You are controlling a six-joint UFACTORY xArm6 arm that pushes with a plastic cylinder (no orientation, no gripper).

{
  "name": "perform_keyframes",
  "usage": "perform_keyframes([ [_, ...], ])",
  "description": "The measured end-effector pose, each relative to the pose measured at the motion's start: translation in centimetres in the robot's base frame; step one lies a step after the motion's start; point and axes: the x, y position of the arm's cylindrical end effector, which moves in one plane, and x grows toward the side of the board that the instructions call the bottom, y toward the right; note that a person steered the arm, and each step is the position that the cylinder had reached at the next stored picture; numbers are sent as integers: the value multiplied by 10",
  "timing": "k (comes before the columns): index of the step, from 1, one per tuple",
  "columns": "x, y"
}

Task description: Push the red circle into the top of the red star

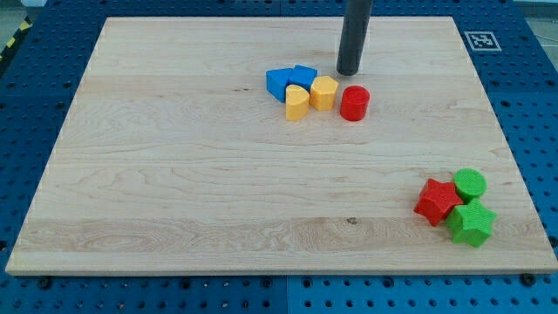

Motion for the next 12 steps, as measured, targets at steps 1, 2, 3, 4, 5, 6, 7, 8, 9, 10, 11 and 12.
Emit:
perform_keyframes([
  [1, 11, 0],
  [2, 29, 0],
  [3, 48, 0],
  [4, 57, 0],
  [5, 77, 1],
  [6, 80, 1],
  [7, 87, 1],
  [8, 102, 1],
  [9, 102, -4],
  [10, 122, -4],
  [11, 132, -4],
  [12, 131, -19],
])
